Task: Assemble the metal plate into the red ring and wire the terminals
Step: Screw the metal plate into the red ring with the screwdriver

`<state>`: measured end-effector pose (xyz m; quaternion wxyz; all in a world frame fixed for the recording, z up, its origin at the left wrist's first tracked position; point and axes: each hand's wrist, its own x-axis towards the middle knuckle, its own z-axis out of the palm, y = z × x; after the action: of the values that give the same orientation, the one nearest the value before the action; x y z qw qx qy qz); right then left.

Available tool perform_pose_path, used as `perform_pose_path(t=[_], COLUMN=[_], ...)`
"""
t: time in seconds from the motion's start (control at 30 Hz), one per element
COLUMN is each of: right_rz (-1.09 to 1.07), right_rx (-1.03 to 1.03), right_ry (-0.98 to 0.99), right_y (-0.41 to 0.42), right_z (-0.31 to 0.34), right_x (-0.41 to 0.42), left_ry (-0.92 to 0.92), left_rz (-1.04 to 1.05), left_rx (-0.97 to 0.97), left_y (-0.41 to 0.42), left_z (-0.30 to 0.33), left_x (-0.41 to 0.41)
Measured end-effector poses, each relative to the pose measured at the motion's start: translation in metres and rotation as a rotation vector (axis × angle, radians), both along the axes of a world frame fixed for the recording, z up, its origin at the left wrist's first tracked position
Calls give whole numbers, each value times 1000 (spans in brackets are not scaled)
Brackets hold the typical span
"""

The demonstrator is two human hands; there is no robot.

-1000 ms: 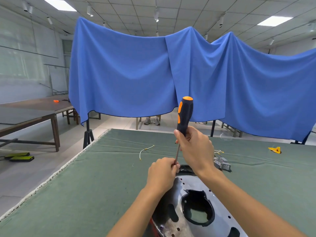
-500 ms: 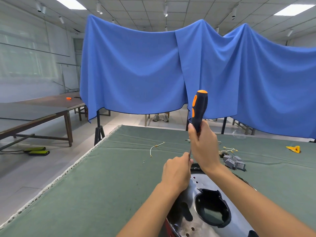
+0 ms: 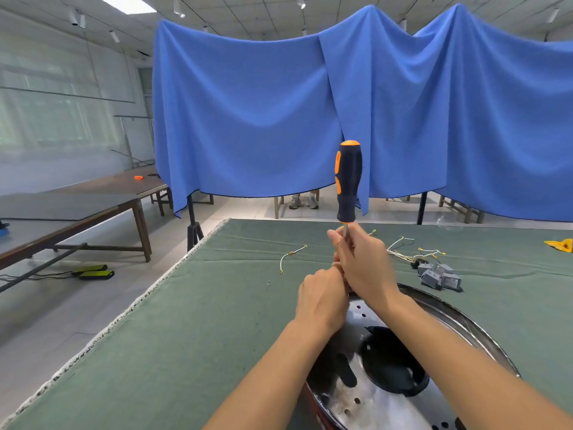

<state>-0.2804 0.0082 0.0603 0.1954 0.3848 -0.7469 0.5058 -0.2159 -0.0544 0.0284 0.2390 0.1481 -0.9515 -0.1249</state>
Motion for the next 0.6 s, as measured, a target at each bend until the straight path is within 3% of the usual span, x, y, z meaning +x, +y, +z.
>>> perform_pose_path(t=[0.6], right_rz=[69], right_rx=[-101], right_ry=[91], right_y=[0], right_z=[-2], right_x=[0], left_ry=[24], left_rz=[-25], left_rx=[26], left_y=[5], left_z=[8], left_x=[7])
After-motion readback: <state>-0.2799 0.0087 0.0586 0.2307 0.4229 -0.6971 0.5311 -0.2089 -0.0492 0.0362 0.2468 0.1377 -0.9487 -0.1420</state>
